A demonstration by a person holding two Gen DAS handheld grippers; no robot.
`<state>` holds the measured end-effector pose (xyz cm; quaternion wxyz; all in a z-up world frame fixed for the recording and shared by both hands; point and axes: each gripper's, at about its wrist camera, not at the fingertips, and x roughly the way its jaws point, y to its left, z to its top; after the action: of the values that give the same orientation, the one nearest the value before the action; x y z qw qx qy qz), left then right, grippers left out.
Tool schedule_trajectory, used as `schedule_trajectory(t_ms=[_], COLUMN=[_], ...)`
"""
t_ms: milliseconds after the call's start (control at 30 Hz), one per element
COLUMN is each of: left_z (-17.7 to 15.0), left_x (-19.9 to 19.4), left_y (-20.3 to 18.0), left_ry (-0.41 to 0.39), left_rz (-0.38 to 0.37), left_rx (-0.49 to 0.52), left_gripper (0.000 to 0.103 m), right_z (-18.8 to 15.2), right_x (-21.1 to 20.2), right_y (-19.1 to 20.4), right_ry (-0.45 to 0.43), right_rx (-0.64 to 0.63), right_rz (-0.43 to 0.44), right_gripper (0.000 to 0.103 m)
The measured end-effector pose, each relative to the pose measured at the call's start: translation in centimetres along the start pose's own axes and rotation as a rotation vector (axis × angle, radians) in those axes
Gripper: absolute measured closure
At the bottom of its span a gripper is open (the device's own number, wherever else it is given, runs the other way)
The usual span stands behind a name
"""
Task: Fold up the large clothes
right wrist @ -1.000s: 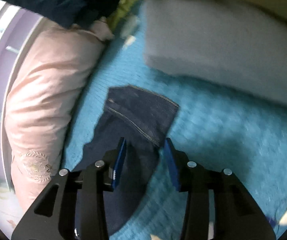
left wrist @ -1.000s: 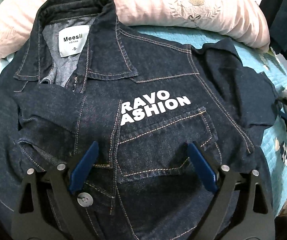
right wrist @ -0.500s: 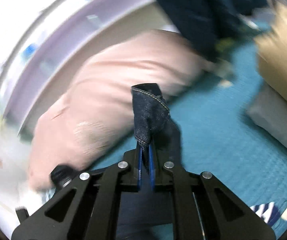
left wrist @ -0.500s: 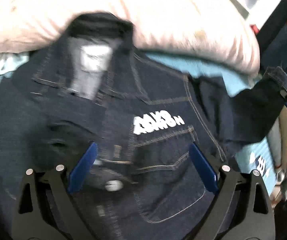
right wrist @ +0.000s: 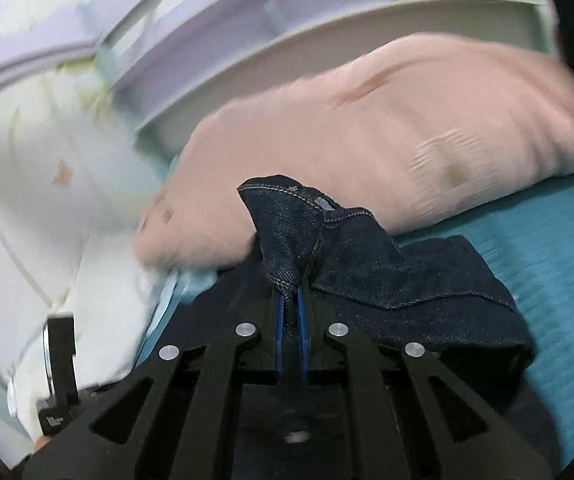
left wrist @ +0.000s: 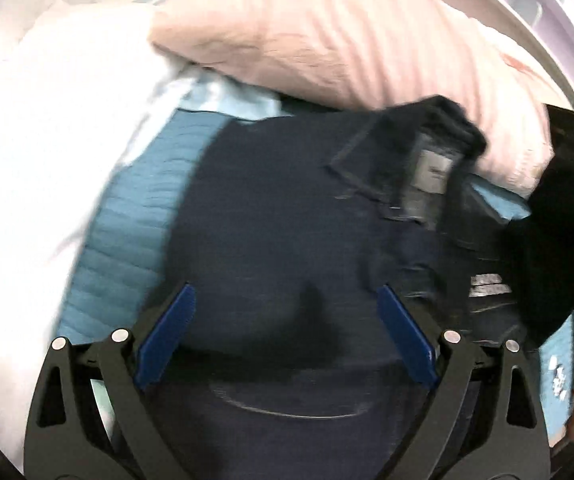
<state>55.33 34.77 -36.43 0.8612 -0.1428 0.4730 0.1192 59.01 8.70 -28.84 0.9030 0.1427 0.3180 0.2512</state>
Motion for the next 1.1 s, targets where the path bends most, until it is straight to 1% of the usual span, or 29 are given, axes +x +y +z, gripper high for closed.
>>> schedule_trajectory(t_ms=[100,167,233,300,333,400,500,633,667,700,733,767,800,867,933,967,1033,1100], left_z=[-0.4,-0.6,-0.9,-1.0,-1.1,-1.3,-1.3,-0.8,-0.6,-0.5,-0.4,-0.3,-0.2,0.0,0.1,0.2,0.2,0.1], left_x=[-0.1,0.1,0.2,0.4,0.4,0.4,0.2,-0.9,-1.0,-1.3,-1.6,-1.7,-2.0,-2.3,-2.5,-2.5,-2.6,-2.4], left_y=[1.6,2.4,3.1,3.5,3.7,3.9,3.5,2.3,2.1,1.7,1.4,1.3,1.2,1.3,1.4,1.3,0.5,-0.8], left_ry=[-0.009,-0.001,0.007,0.015,0.015,0.012,0.002,-0.026,-0.032,-0.042,-0.05,-0.06,-0.071,-0.07,-0.06,-0.059,-0.066,-0.064], left_rz=[0.04,0.039,0.038,0.037,0.03,0.027,0.018,-0.011,-0.016,-0.024,-0.022,-0.013,-0.004,-0.001,-0.008,-0.014,0.004,-0.031], left_rx=[0.017,0.018,0.016,0.007,0.003,0.002,-0.008,-0.016,-0.018,-0.021,-0.02,-0.021,-0.023,-0.033,-0.046,-0.043,-0.025,0.005], left_gripper=[0.011,0.011,0.011,0.011,0.011,0.011,0.011,0.011,0.011,0.011,0.011,0.011,0.011,0.011,0.011,0.011,0.011,0.01], right_z=[-2.2,-4.2,-6.3,-7.9,-8.4,-9.1,-8.8,-8.5,-9.0,-9.0,-9.1,-9.4,-9.4,-9.2,-8.7,-8.3,-7.6,-7.0], right_x=[3.9,6.3,9.1,10.3,10.6,10.3,9.0,6.7,6.3,6.1,6.2,5.8,5.8,5.7,5.0,4.2,2.2,0.8], right_y=[4.1,6.0,6.7,6.5,6.1,6.0,6.2,5.8,5.5,5.3,5.4,5.5,5.8,5.7,5.2,4.8,3.2,1.1], right_ry=[0.083,0.138,0.202,0.265,0.286,0.286,0.292,0.31,0.31,0.314,0.323,0.312,0.303,0.318,0.299,0.275,0.209,0.177], right_rx=[-0.038,-0.06,-0.071,-0.072,-0.071,-0.091,-0.105,-0.111,-0.105,-0.101,-0.108,-0.115,-0.12,-0.087,-0.054,-0.045,-0.031,-0.016], right_rz=[0.026,0.012,-0.019,-0.037,-0.046,-0.04,-0.013,0.021,0.034,0.049,0.057,0.053,0.064,0.107,0.121,0.132,0.163,0.132], right_gripper=[0.097,0.096,0.095,0.093,0.092,0.092,0.091,0.088,0.085,0.064,0.046,0.031,0.032,0.032,0.032,0.032,0.032,0.033])
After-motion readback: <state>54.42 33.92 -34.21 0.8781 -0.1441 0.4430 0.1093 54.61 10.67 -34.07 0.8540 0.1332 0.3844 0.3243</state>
